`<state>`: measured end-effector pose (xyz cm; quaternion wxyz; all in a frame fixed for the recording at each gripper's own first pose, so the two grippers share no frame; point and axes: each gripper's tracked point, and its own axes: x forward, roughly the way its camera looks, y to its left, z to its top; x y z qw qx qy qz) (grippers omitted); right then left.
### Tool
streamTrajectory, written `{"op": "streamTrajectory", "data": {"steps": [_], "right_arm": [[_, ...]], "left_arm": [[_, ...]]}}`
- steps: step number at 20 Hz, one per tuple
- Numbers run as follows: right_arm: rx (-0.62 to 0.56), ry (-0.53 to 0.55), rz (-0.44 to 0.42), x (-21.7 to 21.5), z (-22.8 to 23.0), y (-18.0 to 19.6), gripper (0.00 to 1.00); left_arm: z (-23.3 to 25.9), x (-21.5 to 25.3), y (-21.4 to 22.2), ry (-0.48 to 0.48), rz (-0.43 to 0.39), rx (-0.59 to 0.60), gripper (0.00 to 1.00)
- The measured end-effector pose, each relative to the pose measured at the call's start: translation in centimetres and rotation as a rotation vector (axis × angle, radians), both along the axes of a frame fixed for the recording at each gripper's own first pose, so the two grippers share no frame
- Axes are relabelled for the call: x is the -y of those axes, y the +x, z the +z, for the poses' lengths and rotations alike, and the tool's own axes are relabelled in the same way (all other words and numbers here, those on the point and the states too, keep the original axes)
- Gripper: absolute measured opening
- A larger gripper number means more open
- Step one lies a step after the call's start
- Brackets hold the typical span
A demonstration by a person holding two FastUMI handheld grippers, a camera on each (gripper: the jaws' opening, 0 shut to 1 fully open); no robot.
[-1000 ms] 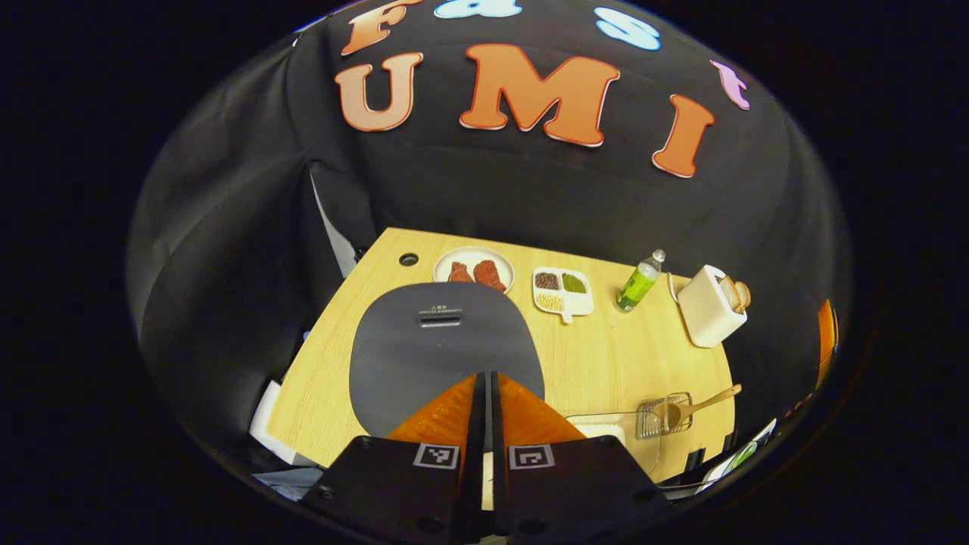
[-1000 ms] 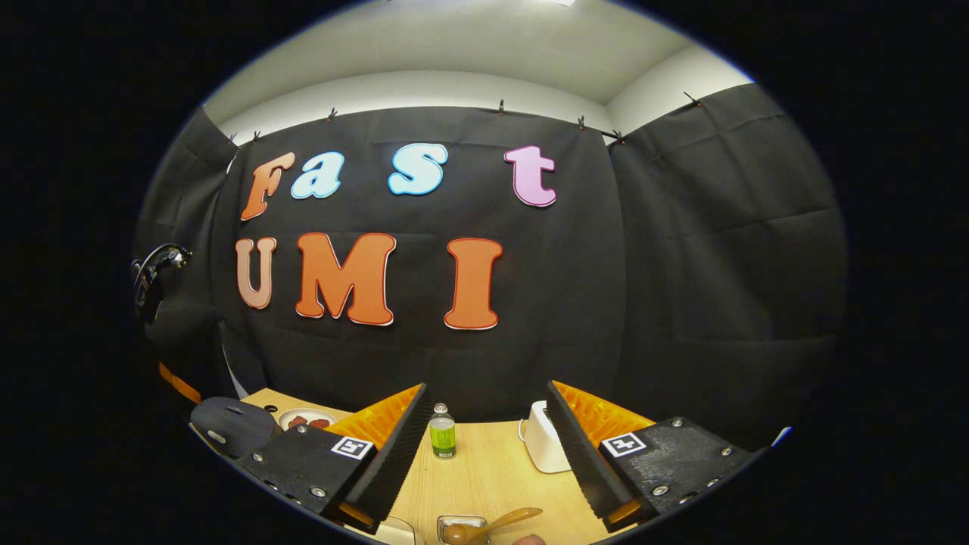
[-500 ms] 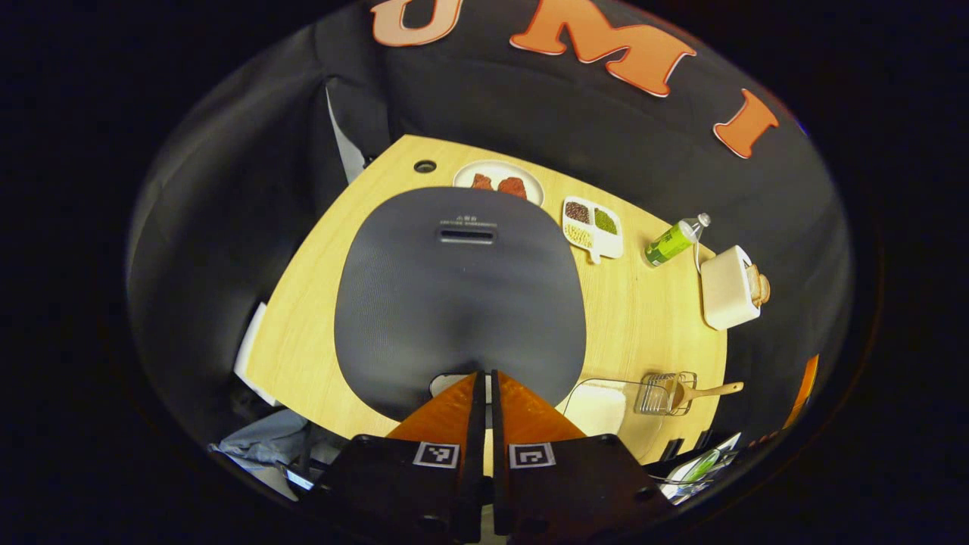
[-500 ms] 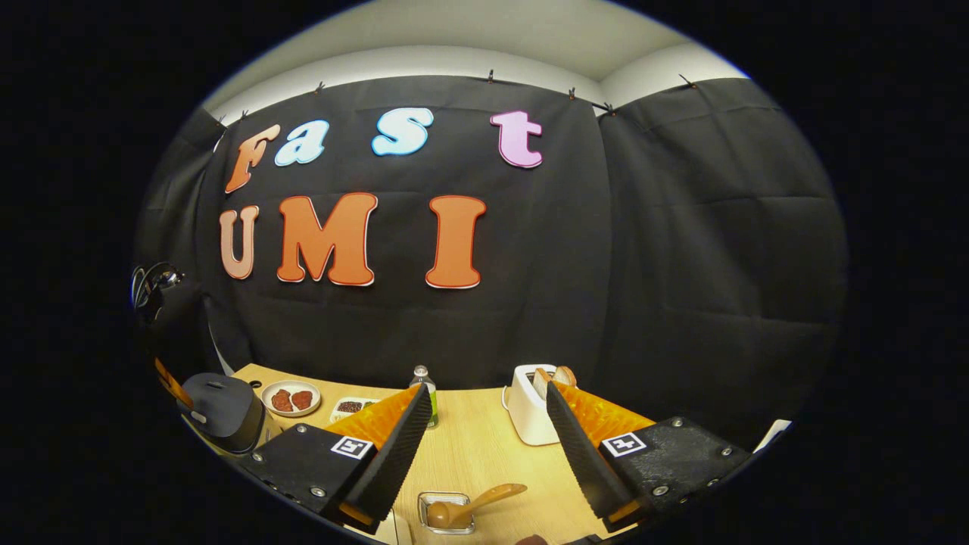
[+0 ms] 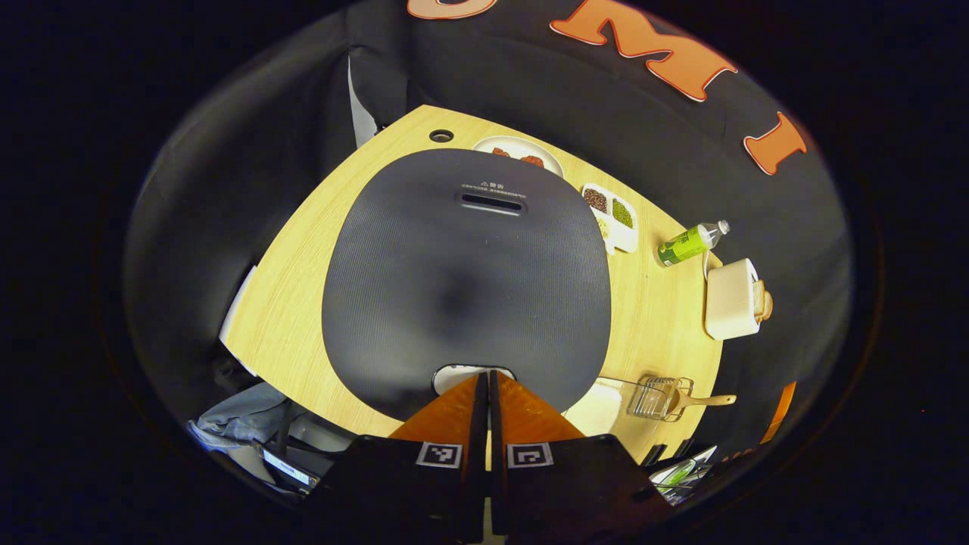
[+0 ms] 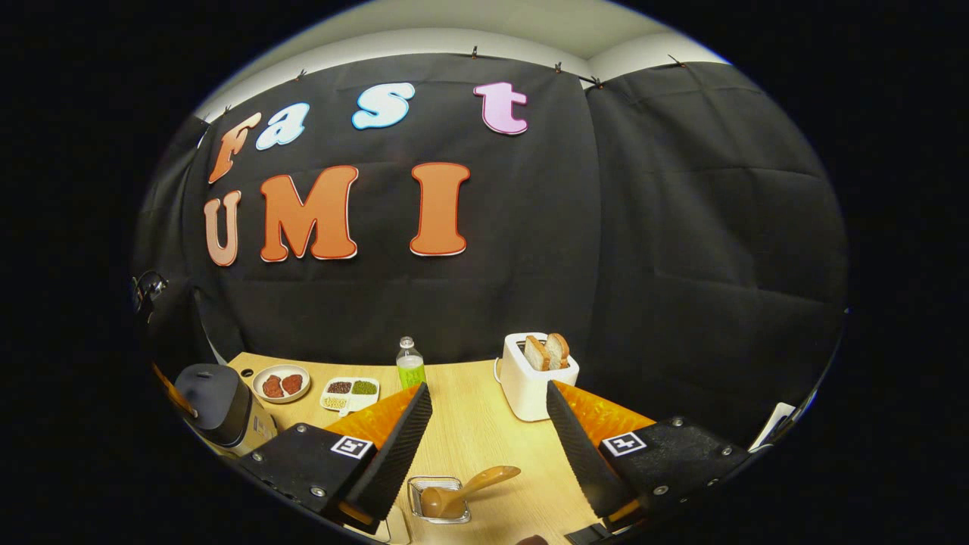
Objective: Close the left gripper, press the button to open the rice cooker; take a wooden spoon from the chopstick holder with the right hand, scoop a spoonful of rice and pour it into the rice cooker, then put the wooden spoon back into the chopstick holder.
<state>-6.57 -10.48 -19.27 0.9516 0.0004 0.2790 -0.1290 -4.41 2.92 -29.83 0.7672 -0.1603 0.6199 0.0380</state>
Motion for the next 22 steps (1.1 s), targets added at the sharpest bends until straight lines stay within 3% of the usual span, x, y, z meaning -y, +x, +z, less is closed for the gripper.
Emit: {"op": "streamTrajectory", "data": {"steps": [4,7,14,22], "right_arm": [[-0.047,0.030,-0.001,0.1,-1.8,-0.3,0.94],[-0.102,0.050,-0.006,0.4,-3.7,-1.1,0.94],[-0.229,0.184,-0.047,0.0,-8.1,-2.9,0.94],[-0.353,0.282,-0.067,-1.1,-13.1,-4.8,0.94]], "left_arm": [[0.2,0.0,-0.1,-0.015,0.021,0.020,0.06],[0.6,-0.1,0.0,0.024,0.030,0.098,0.08],[6.1,-0.4,1.7,0.243,-0.040,0.421,0.06],[13.7,-2.4,4.7,0.432,-0.010,0.785,0.12]]}}
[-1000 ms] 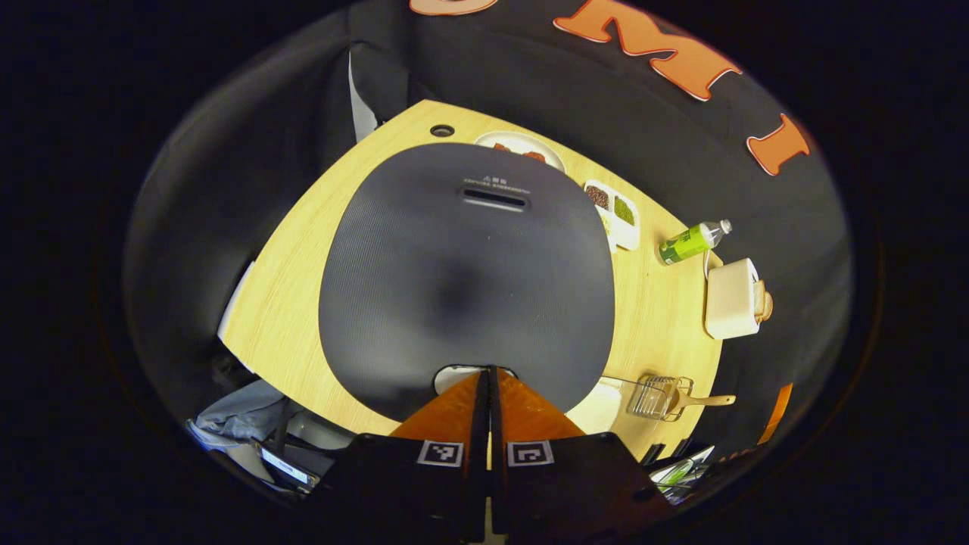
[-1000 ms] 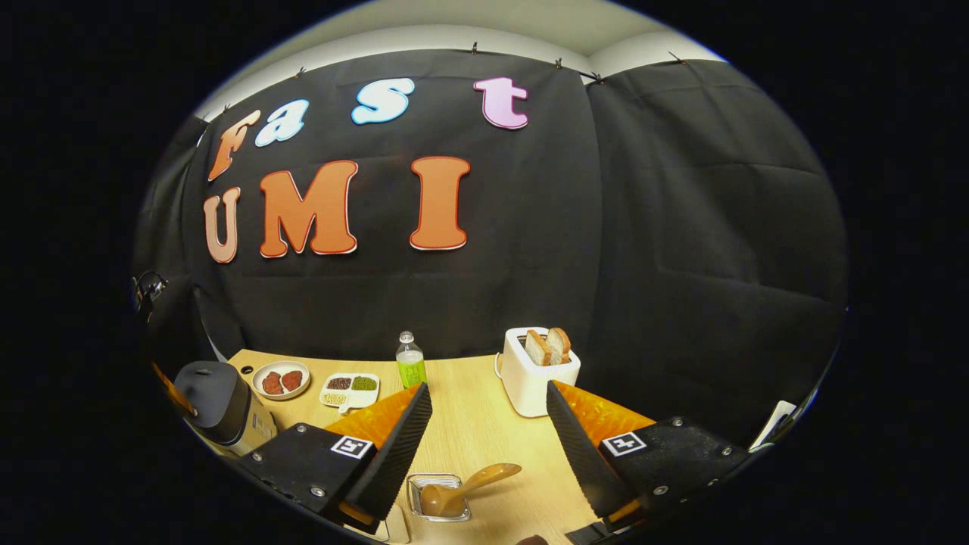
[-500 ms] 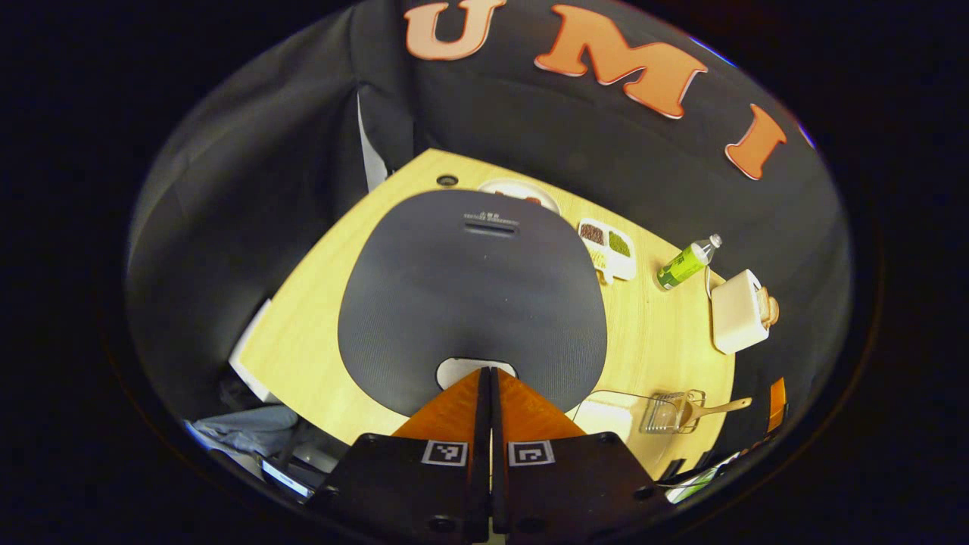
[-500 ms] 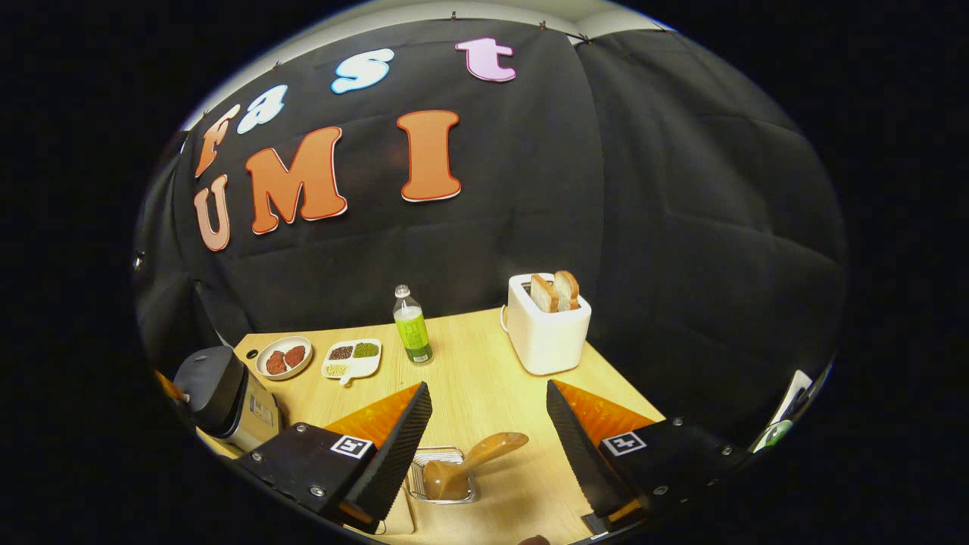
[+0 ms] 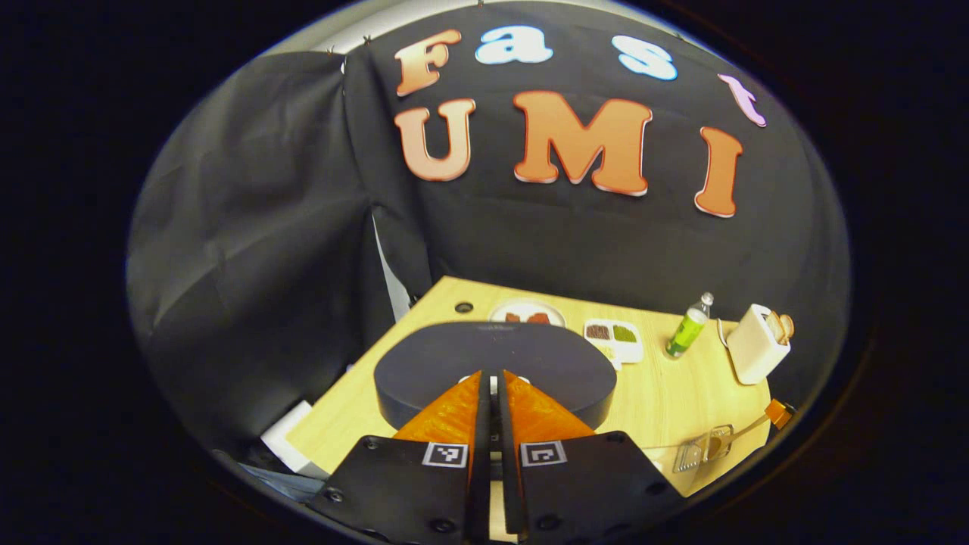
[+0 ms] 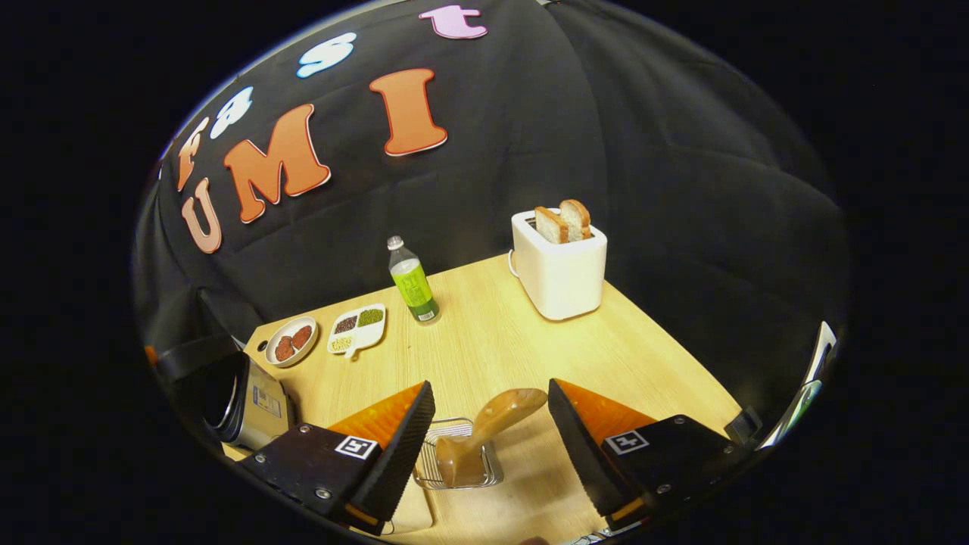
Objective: Close the left gripper, press the button to open the rice cooker; take a wooden spoon from the chopstick holder with the right hand, scoop a spoonful of rice and pour it into the rice cooker, then put the wooden spoon back into the chopstick holder.
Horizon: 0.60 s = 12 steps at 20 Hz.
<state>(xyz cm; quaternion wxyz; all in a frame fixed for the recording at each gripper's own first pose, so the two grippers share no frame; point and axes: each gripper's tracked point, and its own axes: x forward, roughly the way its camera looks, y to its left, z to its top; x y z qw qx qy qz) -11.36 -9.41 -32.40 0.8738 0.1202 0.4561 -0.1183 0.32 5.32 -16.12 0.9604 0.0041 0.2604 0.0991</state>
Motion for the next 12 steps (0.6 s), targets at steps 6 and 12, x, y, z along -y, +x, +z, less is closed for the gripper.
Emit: {"op": "streamTrajectory", "data": {"steps": [6,12], "right_arm": [[-0.083,0.089,-0.067,-0.6,-3.7,-1.2,0.91],[-0.140,0.159,-0.142,-1.6,-5.7,-1.6,0.63]], "left_arm": [[3.1,0.8,0.1,0.055,-0.018,0.114,0.64],[2.6,-0.4,-0.6,0.057,0.003,0.100,0.65]]}}
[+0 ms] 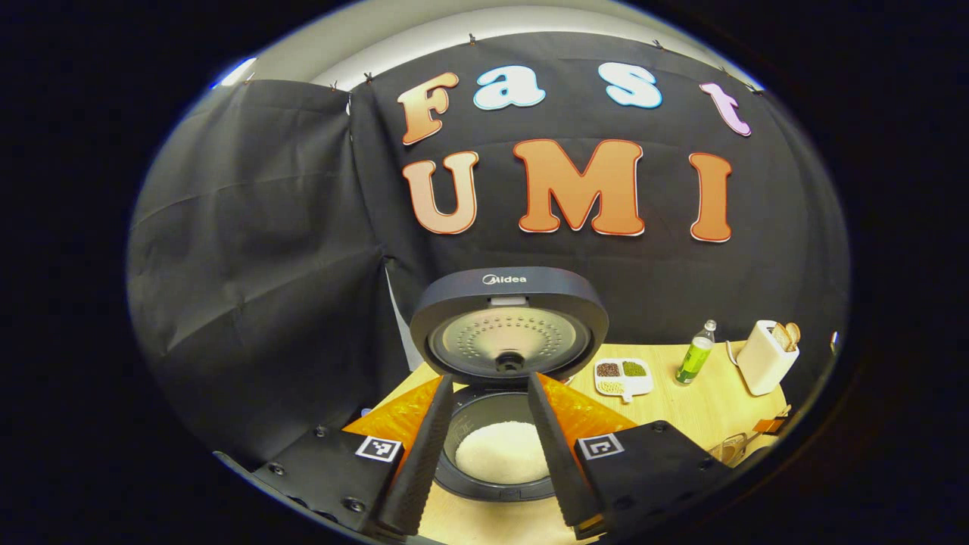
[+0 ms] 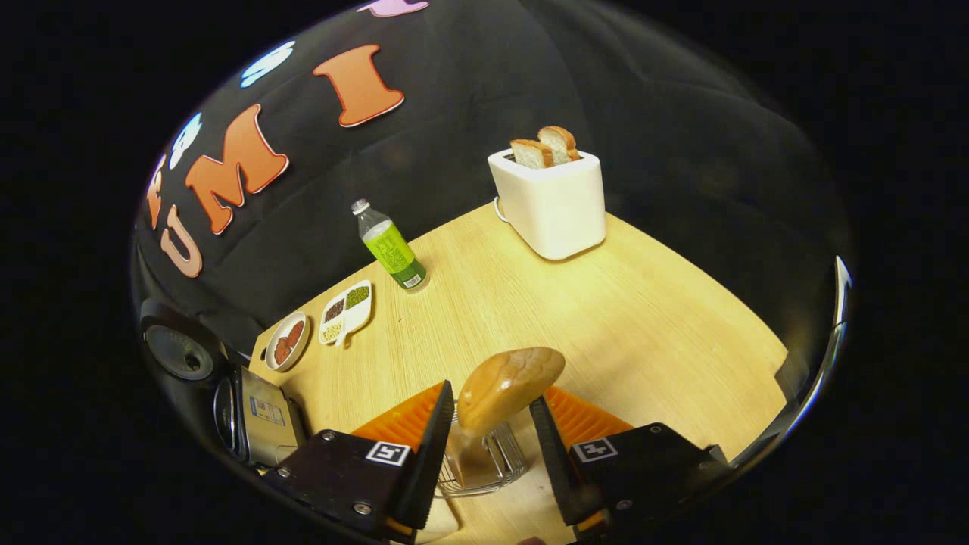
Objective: Close the left gripper, press the button to open the rice cooker; take a wooden spoon from the chopstick holder with the right hand, scoop a spoonful of rice and pour it into the rice cooker, then put the wooden spoon back into the chopstick holder.
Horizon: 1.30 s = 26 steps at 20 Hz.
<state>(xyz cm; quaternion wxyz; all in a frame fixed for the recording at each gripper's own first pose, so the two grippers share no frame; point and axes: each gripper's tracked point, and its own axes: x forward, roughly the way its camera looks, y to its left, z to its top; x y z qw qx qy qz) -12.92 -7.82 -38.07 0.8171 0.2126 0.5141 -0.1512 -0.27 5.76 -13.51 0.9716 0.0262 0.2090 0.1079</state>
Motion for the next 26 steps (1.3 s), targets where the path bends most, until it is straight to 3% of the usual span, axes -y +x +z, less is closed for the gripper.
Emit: {"op": "streamTrajectory", "data": {"steps": [1,2,3,5,6,13,14,16,17,18,19,24,26], "right_arm": [[-0.010,0.008,-0.015,-0.3,-0.4,0.0,0.59],[-0.022,0.014,-0.026,-0.6,-0.7,-0.1,0.45],[-0.017,0.025,-0.039,-0.9,-0.6,0.1,0.45],[-0.015,0.016,-0.059,-1.2,-0.6,0.5,0.28],[-0.016,0.004,-0.063,-1.1,-0.5,0.3,0.20],[-0.026,0.036,-0.115,-1.6,0.1,-0.2,0.15],[-0.026,0.032,-0.108,-1.9,0.4,-0.6,0.13],[-0.015,0.007,-0.092,-2.0,1.1,-0.8,0.13],[0.003,-0.004,-0.083,-2.1,1.5,-0.5,0.14],[0.022,-0.011,-0.079,-2.2,2.2,-0.2,0.13],[0.048,-0.019,-0.074,-2.3,3.0,0.4,0.13],[0.162,-0.075,0.004,-3.1,7.7,2.1,0.13],[0.197,-0.087,0.030,-3.8,9.6,2.4,0.13]], "left_arm": [[0.0,-0.1,0.0,0.001,0.000,0.002,0.70],[0.0,-0.1,-0.2,0.002,0.000,0.004,0.65],[-0.1,-0.2,-0.3,0.004,0.000,0.004,0.65],[0.0,-0.3,-0.5,0.011,-0.005,0.004,0.70],[-0.1,-0.3,-0.6,0.015,-0.006,0.005,0.65],[-0.1,-0.2,-0.6,0.022,-0.028,0.010,0.66],[-0.3,-0.2,-0.7,0.022,-0.031,0.009,0.70],[-0.6,-0.1,-0.6,0.022,-0.043,0.003,0.70],[-0.7,0.0,-0.6,0.022,-0.049,0.002,0.65],[-0.9,0.1,-0.5,0.022,-0.057,0.001,0.70],[-0.9,0.2,-0.5,0.021,-0.063,0.001,0.65],[-1.4,0.4,-0.1,-0.003,-0.103,0.010,0.70],[-1.9,0.5,0.0,-0.017,-0.126,0.005,0.65]]}}
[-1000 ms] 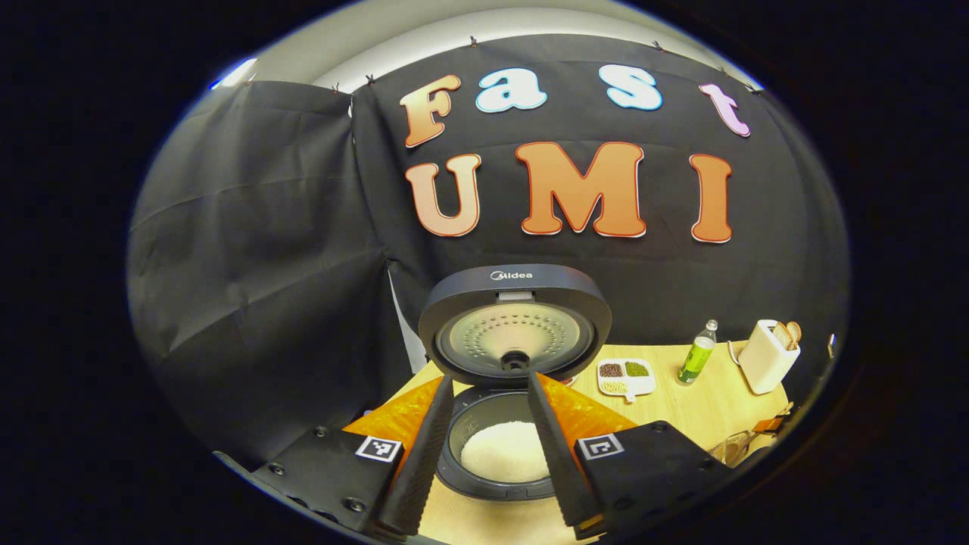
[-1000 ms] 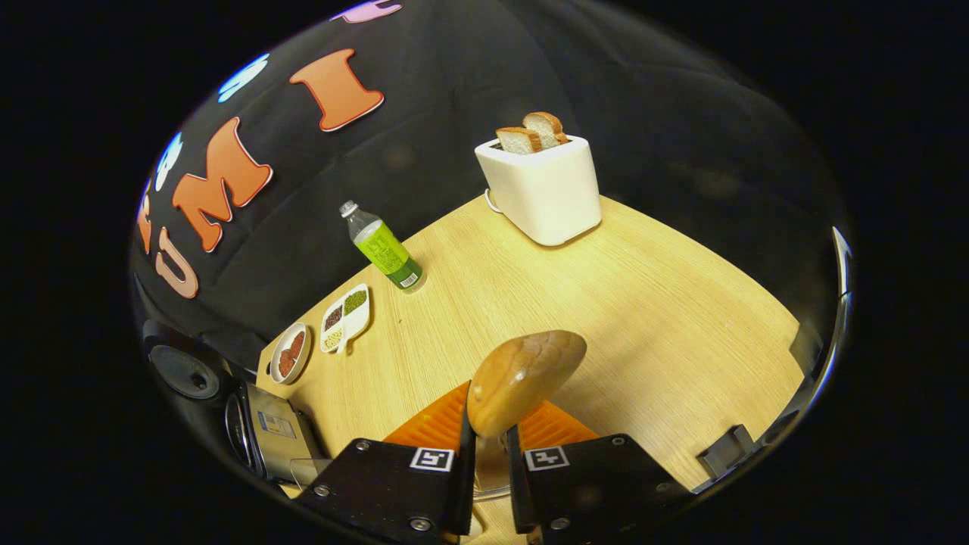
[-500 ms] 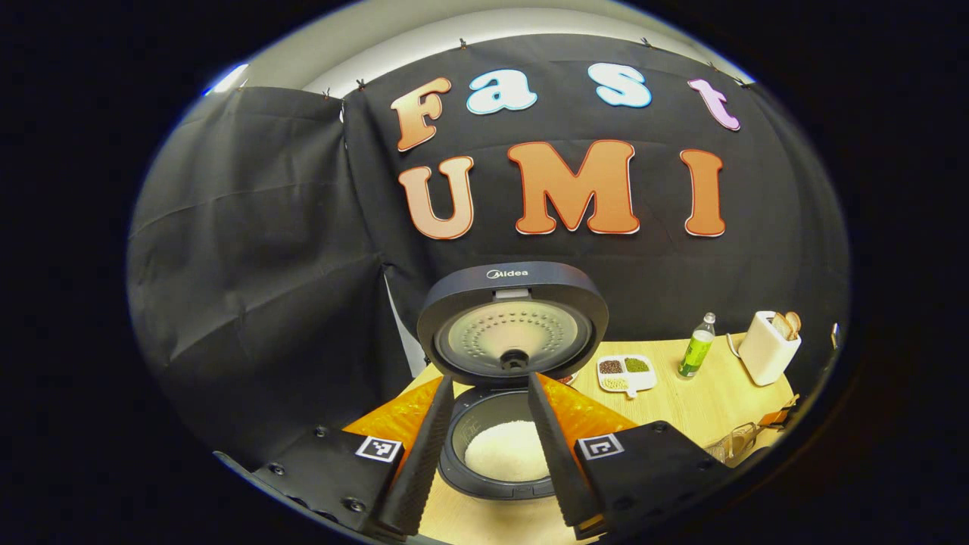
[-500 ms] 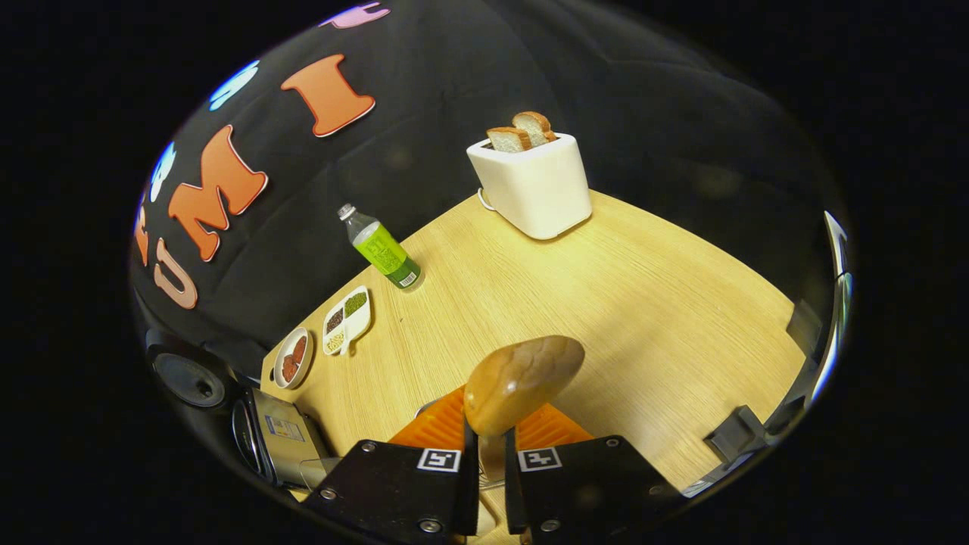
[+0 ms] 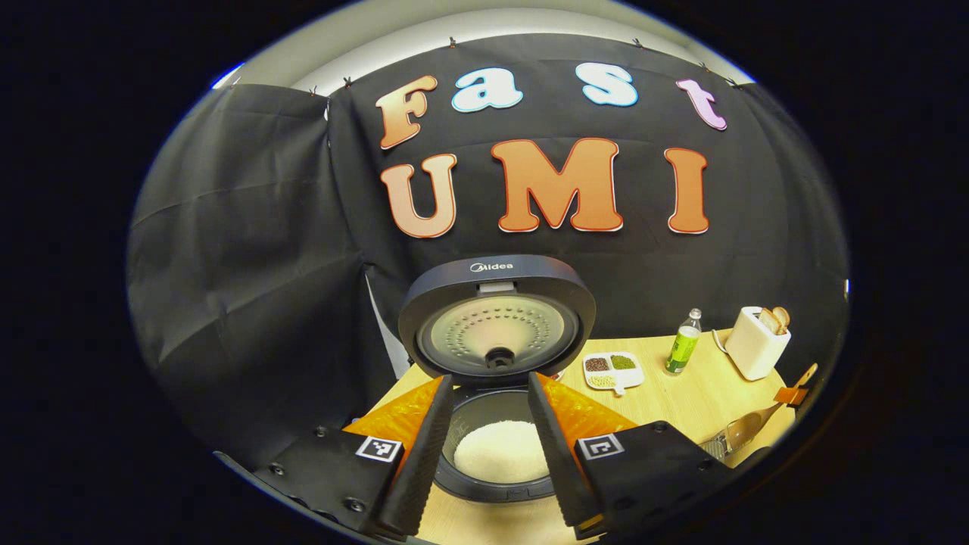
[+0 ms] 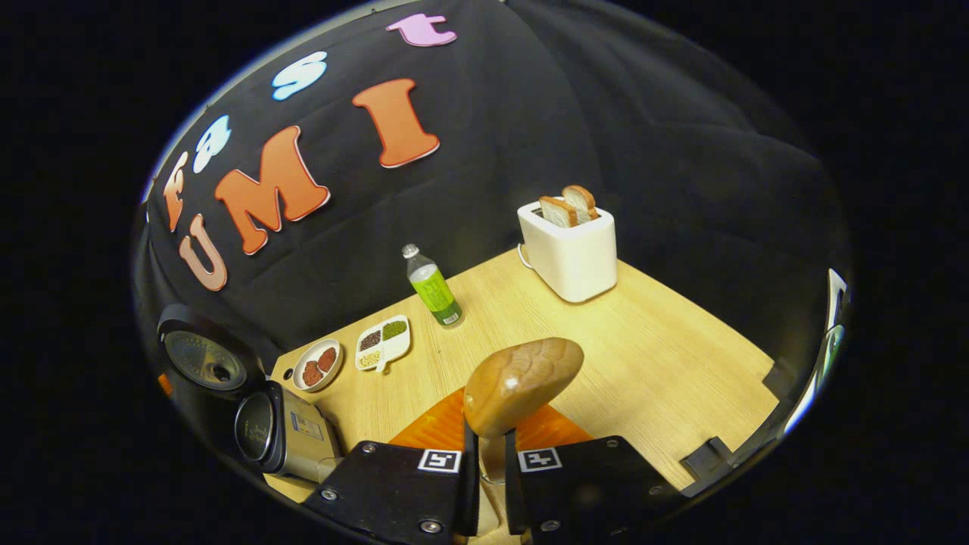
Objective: Close the left gripper, press the button to open the rice cooker; take a wooden spoon from the chopstick holder with the right hand, scoop a spoonful of rice and pour it into the rice cooker, then put the wooden spoon back into the chopstick holder.
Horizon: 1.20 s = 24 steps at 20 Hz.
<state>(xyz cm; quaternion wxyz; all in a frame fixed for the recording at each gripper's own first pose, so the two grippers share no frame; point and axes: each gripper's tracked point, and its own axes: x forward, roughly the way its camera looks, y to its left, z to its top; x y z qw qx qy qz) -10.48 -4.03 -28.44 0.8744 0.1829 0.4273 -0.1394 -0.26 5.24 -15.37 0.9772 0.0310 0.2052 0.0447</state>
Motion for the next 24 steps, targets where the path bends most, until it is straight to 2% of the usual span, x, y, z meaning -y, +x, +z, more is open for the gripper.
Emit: {"op": "streamTrajectory", "data": {"steps": [1,2,3,4,5,6,7,8,9,11,12,13,16,23,24], "right_arm": [[0.013,-0.002,0.008,-0.5,0.9,0.1,0.13],[0.026,0.008,0.016,-1.1,1.7,0.0,0.13],[0.038,0.018,0.022,-1.8,2.5,0.1,0.13],[0.050,0.026,0.033,-2.5,3.2,0.0,0.13],[0.058,0.029,0.041,-3.2,3.7,0.0,0.13],[0.066,0.030,0.057,-4.1,4.2,-0.2,0.13],[0.072,0.028,0.074,-4.9,4.5,-0.2,0.13],[0.069,0.024,0.096,-6.0,4.6,-0.6,0.13],[0.064,0.021,0.117,-6.9,4.5,-0.9,0.13],[0.043,0.013,0.152,-8.9,3.8,-1.9,0.13],[0.034,0.006,0.171,-9.7,3.5,-2.5,0.13],[0.034,-0.007,0.193,-10.4,3.1,-2.8,0.13],[0.025,-0.086,0.226,-11.5,0.9,-4.0,0.13],[0.024,-0.272,0.232,-11.6,-2.8,-4.6,0.13],[0.025,-0.311,0.238,-11.5,-3.0,-4.8,0.13]], "left_arm": [[-0.2,0.0,0.1,-0.004,-0.009,-0.003,0.71],[-0.3,-0.2,0.2,-0.007,-0.018,0.000,0.68],[-0.3,-0.3,0.3,-0.006,-0.026,0.004,0.82],[-0.3,-0.5,0.4,-0.003,-0.033,0.009,0.92],[-0.3,-0.7,0.7,0.003,-0.038,0.015,0.99],[-0.3,-1.0,0.7,0.010,-0.042,0.023,1.00],[-0.1,-1.3,0.9,0.018,-0.044,0.033,0.93],[-0.1,-1.8,1.0,0.028,-0.044,0.041,0.92],[0.0,-2.0,1.2,0.031,-0.046,0.048,0.98],[-0.1,-2.5,1.2,0.026,-0.057,0.052,0.98],[-0.5,-2.6,1.2,0.023,-0.064,0.049,0.94],[-0.7,-3.0,1.1,0.024,-0.070,0.048,0.94],[-1.0,-3.9,1.0,0.032,-0.084,0.055,0.94],[-1.7,-6.0,0.7,0.057,-0.106,0.054,0.94],[-1.9,-6.2,0.5,0.054,-0.106,0.052,0.98]]}}
